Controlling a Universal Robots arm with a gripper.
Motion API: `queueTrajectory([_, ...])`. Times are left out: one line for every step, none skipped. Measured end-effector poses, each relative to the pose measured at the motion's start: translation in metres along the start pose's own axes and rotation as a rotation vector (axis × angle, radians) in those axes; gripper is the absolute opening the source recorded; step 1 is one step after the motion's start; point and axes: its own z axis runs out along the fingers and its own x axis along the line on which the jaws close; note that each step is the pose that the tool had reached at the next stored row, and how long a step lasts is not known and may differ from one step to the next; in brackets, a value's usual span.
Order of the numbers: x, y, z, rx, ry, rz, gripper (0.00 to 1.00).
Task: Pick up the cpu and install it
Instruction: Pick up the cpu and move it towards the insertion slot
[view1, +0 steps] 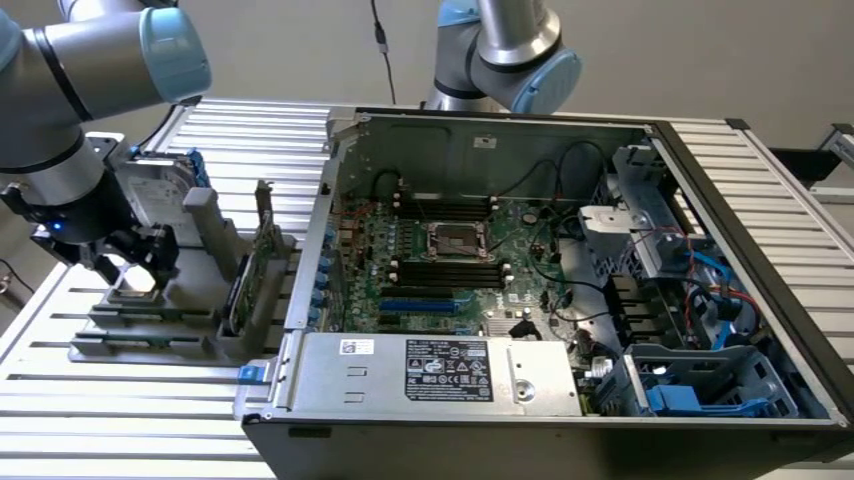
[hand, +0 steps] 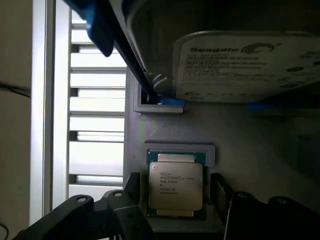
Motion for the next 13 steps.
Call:
queueTrajectory([0.0000,0.0000,0.0000,0.0002,-0.0001,0.001,0.67])
queueTrajectory([0.0000,0.0000,0.0000,0.0004,-0.0001,0.001,0.67])
queueTrajectory([0.0000,-0.0001,0.0000,0.0006,0.0000,0.002,0.67])
queueTrajectory([0.0000,-0.0001,0.0000,0.0009,0.0000,0.002,0.67])
queueTrajectory([0.0000,-0.0001,0.0000,0.0013,0.0000,0.002,0.67])
queueTrajectory([0.0000,-0.0002,0.0000,0.0016,0.0000,0.002,0.67])
queueTrajectory([0.0000,-0.0001,0.0000,0.0018,-0.0001,0.002,0.67])
queueTrajectory([-0.0001,-0.0002,0.0000,0.0021,-0.0001,0.002,0.67])
queueTrajectory([0.0000,-0.0001,0.0001,0.0024,-0.0002,0.003,0.67])
queueTrajectory([0.0000,-0.0001,0.0001,0.0026,-0.0002,0.003,0.67])
queueTrajectory([0.0000,-0.0001,0.0001,0.0029,-0.0001,0.002,0.65])
queueTrajectory([0.0000,-0.0001,0.0001,0.0031,-0.0002,0.002,0.65])
queueTrajectory([0.0000,-0.0001,0.0001,0.0033,-0.0002,0.002,0.58])
